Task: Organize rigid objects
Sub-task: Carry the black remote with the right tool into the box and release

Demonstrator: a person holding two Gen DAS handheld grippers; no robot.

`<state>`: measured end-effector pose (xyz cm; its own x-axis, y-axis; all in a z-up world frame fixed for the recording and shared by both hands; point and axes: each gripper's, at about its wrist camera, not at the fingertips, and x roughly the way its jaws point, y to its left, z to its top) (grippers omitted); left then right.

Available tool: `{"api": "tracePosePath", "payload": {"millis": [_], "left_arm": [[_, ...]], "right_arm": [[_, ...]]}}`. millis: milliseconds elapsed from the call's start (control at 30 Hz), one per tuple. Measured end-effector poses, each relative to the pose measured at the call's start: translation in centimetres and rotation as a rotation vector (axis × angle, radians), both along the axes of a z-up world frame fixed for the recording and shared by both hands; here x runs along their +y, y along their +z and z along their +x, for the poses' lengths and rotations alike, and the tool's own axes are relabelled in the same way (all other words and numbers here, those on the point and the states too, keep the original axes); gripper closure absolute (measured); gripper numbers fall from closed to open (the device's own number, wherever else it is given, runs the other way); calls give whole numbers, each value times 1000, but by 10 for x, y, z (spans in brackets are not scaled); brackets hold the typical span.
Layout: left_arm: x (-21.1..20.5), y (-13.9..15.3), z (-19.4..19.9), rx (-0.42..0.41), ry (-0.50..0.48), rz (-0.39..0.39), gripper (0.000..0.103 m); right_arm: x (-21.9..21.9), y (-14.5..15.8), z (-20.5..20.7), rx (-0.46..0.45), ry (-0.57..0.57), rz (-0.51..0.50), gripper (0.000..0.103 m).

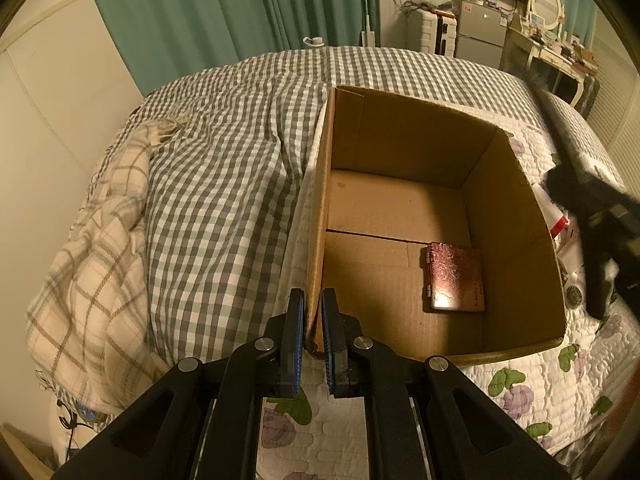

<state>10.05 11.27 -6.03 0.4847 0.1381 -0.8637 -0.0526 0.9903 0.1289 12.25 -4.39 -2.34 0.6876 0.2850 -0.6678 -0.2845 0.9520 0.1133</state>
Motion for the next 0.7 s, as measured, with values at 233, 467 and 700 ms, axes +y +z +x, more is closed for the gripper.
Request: {"api": "tracePosePath", "payload": {"millis": [233, 467, 700], "left_arm": [[-1, 1, 0, -2, 0, -6, 94], [-2, 1, 0, -3, -1, -7, 94], [-2, 1, -1, -2, 1, -6, 94]], "right_arm": [[18, -41, 11, 73, 19, -44, 63], [24, -63, 15, 111, 18, -81, 63], [27, -60, 13, 83, 8, -86, 50]]}}
